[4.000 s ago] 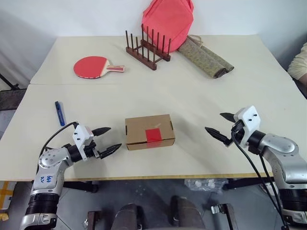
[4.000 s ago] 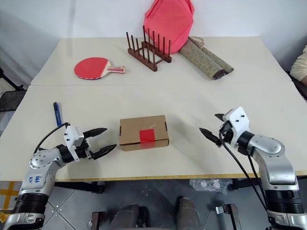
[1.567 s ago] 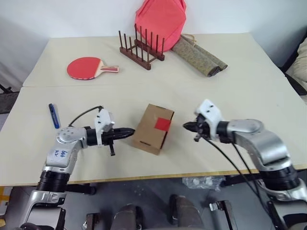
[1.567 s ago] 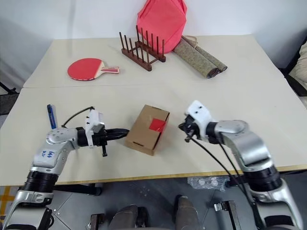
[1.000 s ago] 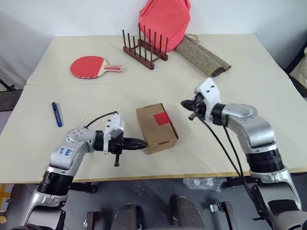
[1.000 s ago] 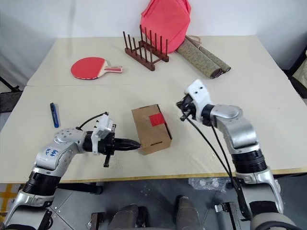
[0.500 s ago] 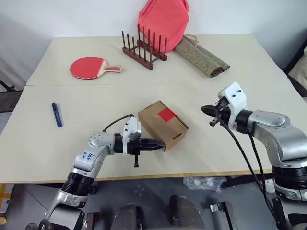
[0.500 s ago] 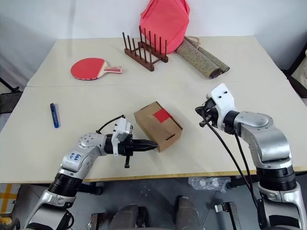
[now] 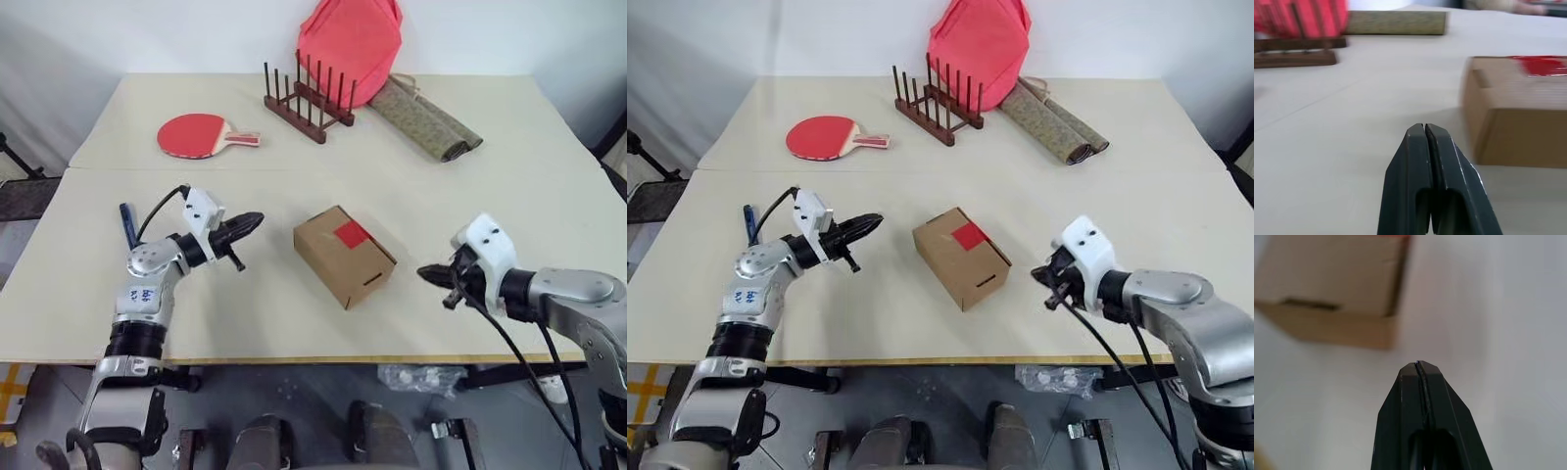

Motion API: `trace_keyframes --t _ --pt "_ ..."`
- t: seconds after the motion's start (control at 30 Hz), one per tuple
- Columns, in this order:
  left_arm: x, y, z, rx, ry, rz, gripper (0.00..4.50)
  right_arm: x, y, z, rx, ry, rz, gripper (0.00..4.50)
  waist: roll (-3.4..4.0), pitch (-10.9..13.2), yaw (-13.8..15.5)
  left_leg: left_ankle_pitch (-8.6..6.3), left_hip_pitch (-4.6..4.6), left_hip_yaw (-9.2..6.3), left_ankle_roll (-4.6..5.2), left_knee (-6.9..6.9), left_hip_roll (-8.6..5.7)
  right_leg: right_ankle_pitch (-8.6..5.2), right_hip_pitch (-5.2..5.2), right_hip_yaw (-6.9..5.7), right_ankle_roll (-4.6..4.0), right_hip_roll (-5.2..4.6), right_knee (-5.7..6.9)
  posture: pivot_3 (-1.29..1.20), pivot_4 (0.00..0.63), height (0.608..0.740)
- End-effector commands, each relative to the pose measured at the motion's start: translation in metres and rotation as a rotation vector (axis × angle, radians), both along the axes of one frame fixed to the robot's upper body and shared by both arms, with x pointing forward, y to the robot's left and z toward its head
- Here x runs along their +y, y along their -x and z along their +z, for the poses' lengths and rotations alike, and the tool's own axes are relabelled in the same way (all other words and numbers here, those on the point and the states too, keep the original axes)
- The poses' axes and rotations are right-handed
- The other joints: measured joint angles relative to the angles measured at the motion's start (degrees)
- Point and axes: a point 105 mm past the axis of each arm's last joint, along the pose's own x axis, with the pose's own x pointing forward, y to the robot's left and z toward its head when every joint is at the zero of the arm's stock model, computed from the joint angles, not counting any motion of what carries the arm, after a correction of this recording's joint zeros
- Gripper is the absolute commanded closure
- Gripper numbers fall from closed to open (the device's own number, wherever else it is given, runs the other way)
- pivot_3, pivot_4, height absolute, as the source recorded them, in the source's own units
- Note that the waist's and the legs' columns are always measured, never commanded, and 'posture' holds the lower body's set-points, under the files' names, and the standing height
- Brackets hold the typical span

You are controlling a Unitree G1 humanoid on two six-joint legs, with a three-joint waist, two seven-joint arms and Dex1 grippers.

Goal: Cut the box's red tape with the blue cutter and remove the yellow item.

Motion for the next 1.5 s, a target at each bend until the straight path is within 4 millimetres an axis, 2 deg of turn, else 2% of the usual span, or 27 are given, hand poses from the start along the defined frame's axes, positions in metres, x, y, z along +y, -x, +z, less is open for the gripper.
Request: trace_keyframes --t 0.03,0.17,0.3,0.57,0.97,1.1,1.4,1.47,1.5 --pt "-0.023 -0.004 0.002 -0.01 -0.009 -0.107 4.45 0.014 -0.004 0.001 -0.03 -0.022 0.026 4.5 -0.01 0.0 0.0 0.0 0.0 0.0 0.01 0.01 -0.01 0.02 0.05 -0.01 0.01 0.0 -0.04 0.0 0.15 0.74" --pt "-0.04 -0.009 -0.005 0.026 -0.039 -0.185 4.45 0.026 -0.002 -0.006 -0.021 -0.045 0.056 4.5 -0.01 0.0 -0.1 -0.05 -0.02 0.02 0.04 0.01 -0.07 0.05 0.1 -0.15 0.04 0.03 -0.21 0.0 0.15 0.74" --pt "-0.057 -0.005 -0.008 0.054 -0.067 -0.298 4.45 0.036 -0.007 -0.004 -0.046 -0.07 0.061 4.5 -0.02 0.0 -0.4 -0.1 -0.06 0.04 0.01 0.0 -0.12 0.05 0.08 -0.42 0.04 0.06 -0.25 0.0 0.15 0.74" --pt "-0.074 0.023 -0.014 0.106 -0.137 -0.549 4.45 0.041 0.005 0.002 -0.038 -0.068 0.086 4.5 -0.03 0.0 -0.2 -0.12 -0.06 -0.01 0.03 0.01 -0.07 0.05 0.13 -0.46 0.04 0.05 -0.29 0.0 0.15 0.74" --pt "-0.083 0.034 -0.022 0.119 -0.158 -0.578 4.45 0.047 0.023 0.0 0.001 -0.034 0.113 4.5 -0.03 0.0 -0.2 -0.15 -0.06 -0.08 0.09 0.04 0.01 0.05 0.2 -0.47 0.04 0.02 -0.32 0.0 0.15 0.74" --pt "-0.071 0.021 -0.014 0.084 -0.142 -0.466 4.45 0.031 0.026 -0.003 0.013 0.038 0.095 4.5 -0.03 0.0 0.0 -0.16 -0.06 -0.09 0.1 0.04 0.01 0.05 0.2 -0.46 0.04 -0.01 -0.32 0.0 0.15 0.74" --pt "-0.028 -0.001 0.024 -0.016 -0.11 -0.218 4.45 -0.018 0.014 0.015 -0.039 0.117 0.001 4.5 -0.05 0.0 -0.3 -0.2 -0.05 -0.08 0.11 0.02 0.02 0.09 0.25 -0.49 0.1 0.03 -0.45 0.0 0.15 0.74" --pt "-0.008 -0.013 0.037 -0.031 -0.102 -0.068 4.45 -0.029 0.006 0.025 -0.089 0.142 0.022 4.5 -0.06 0.0 -0.2 -0.2 -0.05 -0.09 0.12 0.03 0.02 0.09 0.28 -0.49 0.1 0.02 -0.45 0.0 0.15 0.74" --pt "0.002 -0.018 0.045 -0.018 -0.081 -0.003 4.28 -0.031 -0.002 0.035 -0.143 0.123 0.035 4.33 -0.07 0.0 -0.2 -0.19 -0.05 -0.08 0.13 0.04 0.01 0.12 0.28 -0.46 0.15 0.01 -0.48 0.0 0.15 0.74"
